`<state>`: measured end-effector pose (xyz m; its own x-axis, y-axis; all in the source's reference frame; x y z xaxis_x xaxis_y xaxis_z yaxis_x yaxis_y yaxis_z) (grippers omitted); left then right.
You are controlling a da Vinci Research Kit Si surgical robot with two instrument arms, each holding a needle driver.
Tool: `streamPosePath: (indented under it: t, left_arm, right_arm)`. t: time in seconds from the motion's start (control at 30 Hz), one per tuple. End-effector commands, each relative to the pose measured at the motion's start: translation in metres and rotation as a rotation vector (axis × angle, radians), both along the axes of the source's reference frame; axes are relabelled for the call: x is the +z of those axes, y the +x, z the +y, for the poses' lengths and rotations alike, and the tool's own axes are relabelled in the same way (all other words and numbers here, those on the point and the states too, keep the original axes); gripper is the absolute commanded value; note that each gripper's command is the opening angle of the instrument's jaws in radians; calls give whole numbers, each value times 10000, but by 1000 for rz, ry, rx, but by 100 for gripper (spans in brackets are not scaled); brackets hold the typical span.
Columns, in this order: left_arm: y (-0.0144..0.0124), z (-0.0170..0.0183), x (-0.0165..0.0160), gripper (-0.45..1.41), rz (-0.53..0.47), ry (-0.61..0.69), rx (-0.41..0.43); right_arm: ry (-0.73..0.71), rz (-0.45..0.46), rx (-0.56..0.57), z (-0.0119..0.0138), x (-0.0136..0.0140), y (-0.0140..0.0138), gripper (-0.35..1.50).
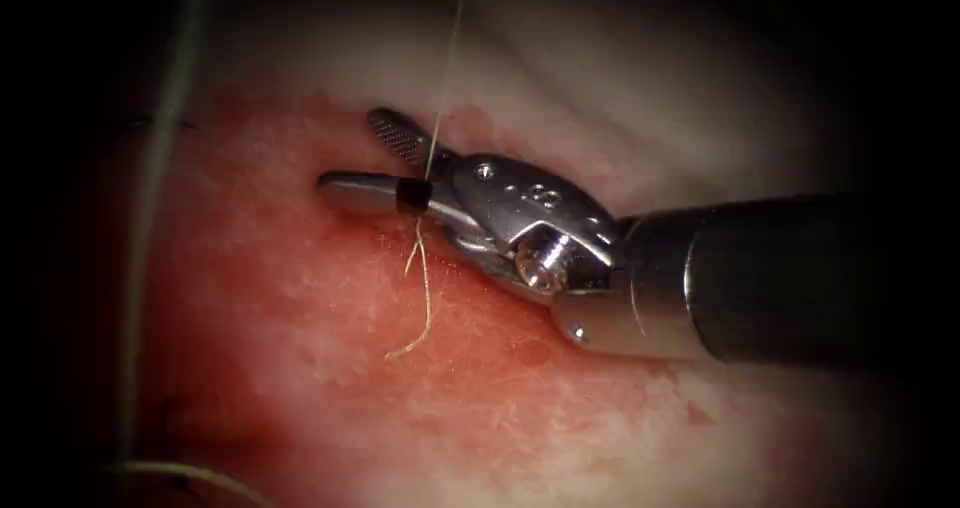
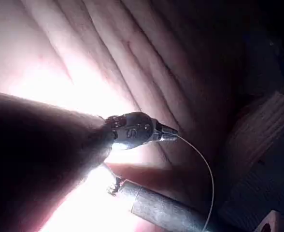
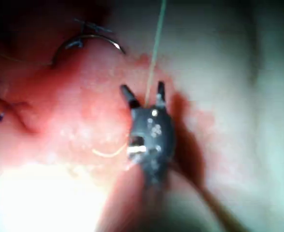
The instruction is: Wound Closure
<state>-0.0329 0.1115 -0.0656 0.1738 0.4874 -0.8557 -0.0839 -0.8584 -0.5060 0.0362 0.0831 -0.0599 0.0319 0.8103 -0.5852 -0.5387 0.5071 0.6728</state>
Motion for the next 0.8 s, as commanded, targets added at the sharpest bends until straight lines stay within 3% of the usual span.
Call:
streamPosePath:
  t: [0.03, 0.57, 0.6, 0.63, 0.67, 0.7, 0.8]
  left_arm:
    - [-7, 1, 5, -35, -3, -3, 2]
    - [-15, -2, -1, -35, -9, -3, 9]
    - [-16, -2, -2, -35, -7, -3, 12]
    - [-16, -3, -2, -35, -8, -3, 12]
    - [-17, -4, -2, -35, -8, -3, 12]
    - [-18, -5, -3, -35, -9, -4, 13]
    - [-20, -10, -5, -35, -11, -7, 16]
  right_arm:
    - [-2, 9, -8, 0, 4, 11, 141]
    - [-9, 22, -28, -8, 7, 15, 126]
    - [-7, 21, -30, -8, 6, 15, 118]
    - [-4, 28, -30, -9, 6, 14, 96]
    - [-18, 47, -46, -11, 4, 12, 51]
    - [-35, 62, -39, -12, 1, 10, -35]
    - [-91, 41, -61, -9, -8, 6, -35]
